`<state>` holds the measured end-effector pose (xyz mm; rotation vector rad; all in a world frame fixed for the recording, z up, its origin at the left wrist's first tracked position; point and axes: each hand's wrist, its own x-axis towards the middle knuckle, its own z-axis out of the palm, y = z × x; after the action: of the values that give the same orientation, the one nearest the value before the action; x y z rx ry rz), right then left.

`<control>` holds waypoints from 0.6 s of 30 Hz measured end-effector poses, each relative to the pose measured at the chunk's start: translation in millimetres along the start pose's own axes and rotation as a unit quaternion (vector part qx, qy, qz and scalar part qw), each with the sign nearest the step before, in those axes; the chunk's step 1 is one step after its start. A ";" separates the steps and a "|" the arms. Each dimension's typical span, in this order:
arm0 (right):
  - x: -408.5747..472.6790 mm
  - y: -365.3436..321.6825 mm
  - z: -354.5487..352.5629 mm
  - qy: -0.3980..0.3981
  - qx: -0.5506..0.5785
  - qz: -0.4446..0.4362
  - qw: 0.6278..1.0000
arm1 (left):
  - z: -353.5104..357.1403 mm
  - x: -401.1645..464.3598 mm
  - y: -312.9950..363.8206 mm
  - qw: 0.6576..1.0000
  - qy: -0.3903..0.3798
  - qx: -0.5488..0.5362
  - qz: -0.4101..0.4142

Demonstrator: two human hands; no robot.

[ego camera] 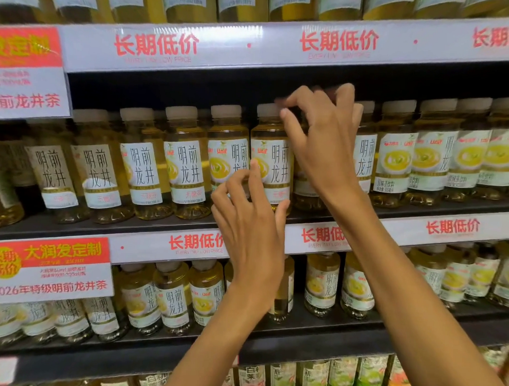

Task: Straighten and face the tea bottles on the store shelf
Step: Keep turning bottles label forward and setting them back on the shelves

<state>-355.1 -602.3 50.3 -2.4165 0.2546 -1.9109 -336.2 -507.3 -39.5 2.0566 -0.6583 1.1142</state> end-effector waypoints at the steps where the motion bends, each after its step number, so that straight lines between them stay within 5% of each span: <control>1: 0.3 0.6 0.0 0.000 -0.022 -0.009 1.000 | 0.5 1.1 0.2 1.000 -0.003 0.006 0.000; 13: -2.5 26.0 -6.2 -0.068 -0.156 -0.017 0.985 | -2.9 -7.1 1.3 1.000 -0.012 -0.029 -0.003; 18: -7.3 26.3 -23.0 -0.028 -0.088 -0.064 0.994 | -5.2 -14.1 8.9 0.995 -0.014 -0.099 0.020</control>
<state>-381.5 -625.6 44.9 -2.6554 0.2833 -1.9455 -352.2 -507.3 -46.6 1.9011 -0.7937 1.0021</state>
